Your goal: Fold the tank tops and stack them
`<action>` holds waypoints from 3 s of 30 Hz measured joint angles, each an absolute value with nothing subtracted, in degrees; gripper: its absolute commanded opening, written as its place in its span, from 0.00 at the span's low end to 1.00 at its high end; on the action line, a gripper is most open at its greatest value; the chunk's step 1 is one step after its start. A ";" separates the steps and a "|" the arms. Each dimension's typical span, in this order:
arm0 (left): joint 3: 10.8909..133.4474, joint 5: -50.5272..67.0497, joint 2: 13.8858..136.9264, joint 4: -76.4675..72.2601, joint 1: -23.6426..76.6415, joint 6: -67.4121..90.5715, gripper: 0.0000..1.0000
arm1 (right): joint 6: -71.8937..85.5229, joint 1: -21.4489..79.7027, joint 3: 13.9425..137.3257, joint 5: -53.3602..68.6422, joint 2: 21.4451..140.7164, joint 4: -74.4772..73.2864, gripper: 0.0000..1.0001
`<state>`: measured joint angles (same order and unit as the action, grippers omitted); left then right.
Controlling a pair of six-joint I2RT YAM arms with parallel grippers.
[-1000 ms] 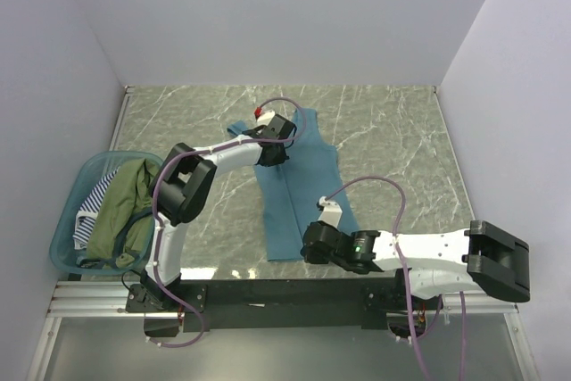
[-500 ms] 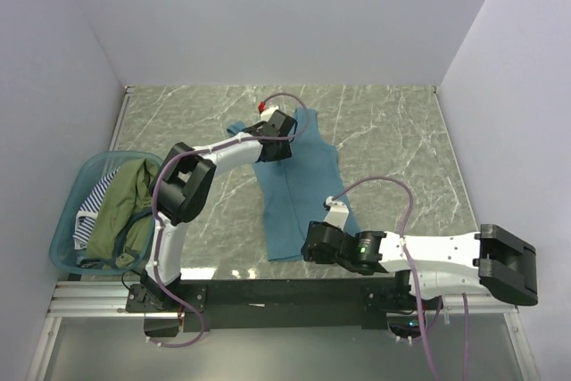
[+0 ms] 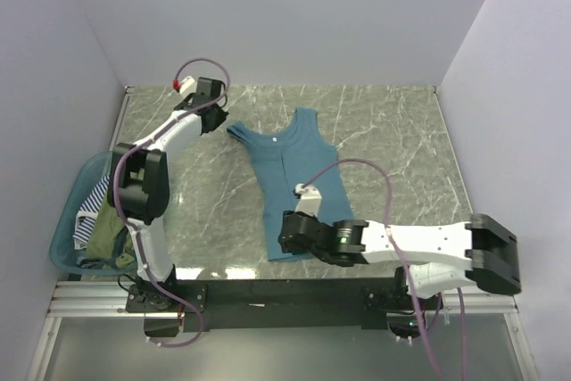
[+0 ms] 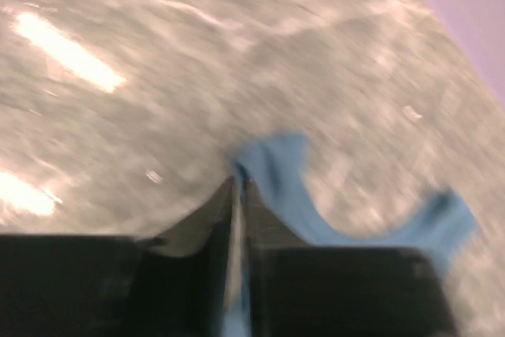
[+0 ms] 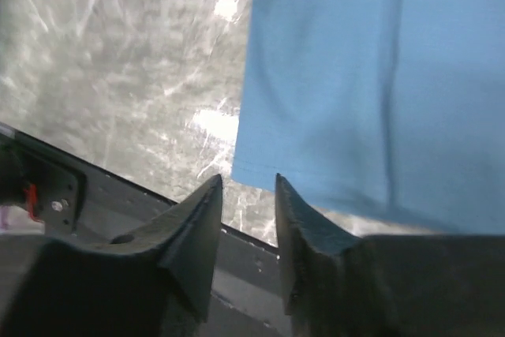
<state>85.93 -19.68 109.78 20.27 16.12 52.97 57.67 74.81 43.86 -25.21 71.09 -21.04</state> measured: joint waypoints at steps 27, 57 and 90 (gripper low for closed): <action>86.43 -6.90 122.63 8.38 13.47 57.58 0.12 | 50.06 75.02 45.30 -15.88 90.26 -7.86 0.33; 105.97 -1.37 137.91 7.49 15.77 55.96 0.12 | 51.31 74.39 45.34 -12.53 93.41 -2.02 0.34; 98.61 1.28 110.69 4.62 15.09 47.81 0.43 | 43.53 50.61 51.72 -6.87 74.52 -3.40 0.62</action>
